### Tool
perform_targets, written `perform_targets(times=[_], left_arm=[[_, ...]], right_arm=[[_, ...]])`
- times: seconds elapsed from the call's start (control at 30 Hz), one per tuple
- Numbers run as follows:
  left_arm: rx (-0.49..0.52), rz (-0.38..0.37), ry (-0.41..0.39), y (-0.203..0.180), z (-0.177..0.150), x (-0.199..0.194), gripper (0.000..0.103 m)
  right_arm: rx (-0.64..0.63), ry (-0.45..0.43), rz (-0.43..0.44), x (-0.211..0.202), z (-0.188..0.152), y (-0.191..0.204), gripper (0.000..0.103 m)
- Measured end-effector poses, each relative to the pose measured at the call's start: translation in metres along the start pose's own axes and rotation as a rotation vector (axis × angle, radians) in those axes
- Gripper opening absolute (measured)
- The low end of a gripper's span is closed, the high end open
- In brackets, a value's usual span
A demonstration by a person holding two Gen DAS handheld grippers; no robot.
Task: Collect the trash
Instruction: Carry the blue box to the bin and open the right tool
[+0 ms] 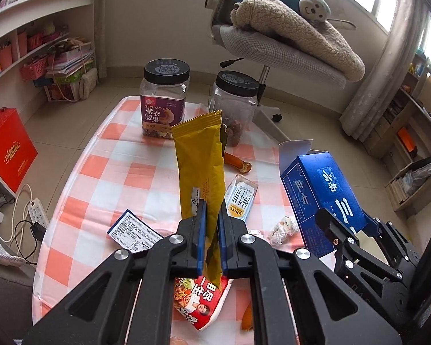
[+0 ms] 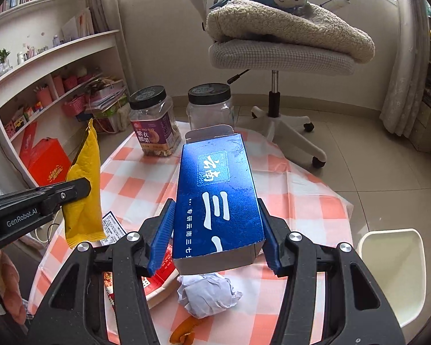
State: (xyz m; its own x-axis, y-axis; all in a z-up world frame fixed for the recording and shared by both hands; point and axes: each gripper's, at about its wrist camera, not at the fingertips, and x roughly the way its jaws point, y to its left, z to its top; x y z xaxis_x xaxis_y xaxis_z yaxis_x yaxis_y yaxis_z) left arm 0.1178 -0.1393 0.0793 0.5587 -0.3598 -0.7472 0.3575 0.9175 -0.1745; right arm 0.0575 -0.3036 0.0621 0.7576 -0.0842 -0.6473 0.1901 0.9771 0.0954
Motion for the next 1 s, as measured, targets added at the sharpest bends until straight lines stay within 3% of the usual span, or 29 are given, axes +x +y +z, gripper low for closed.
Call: perform_targets(times=[0.43,1.0], left_arm=[[0.071,-0.059,0.003,-0.047,-0.008,0.005,0.008],[0.17,-0.151,0.037,-0.122,-0.031,0.023,0.008]], right_arm=[[0.069,-0.05,-0.152,-0.039,-0.012,-0.058,0.052],[0.297,-0.004,-0.408,-0.077,-0.039,-0.181,0.054]])
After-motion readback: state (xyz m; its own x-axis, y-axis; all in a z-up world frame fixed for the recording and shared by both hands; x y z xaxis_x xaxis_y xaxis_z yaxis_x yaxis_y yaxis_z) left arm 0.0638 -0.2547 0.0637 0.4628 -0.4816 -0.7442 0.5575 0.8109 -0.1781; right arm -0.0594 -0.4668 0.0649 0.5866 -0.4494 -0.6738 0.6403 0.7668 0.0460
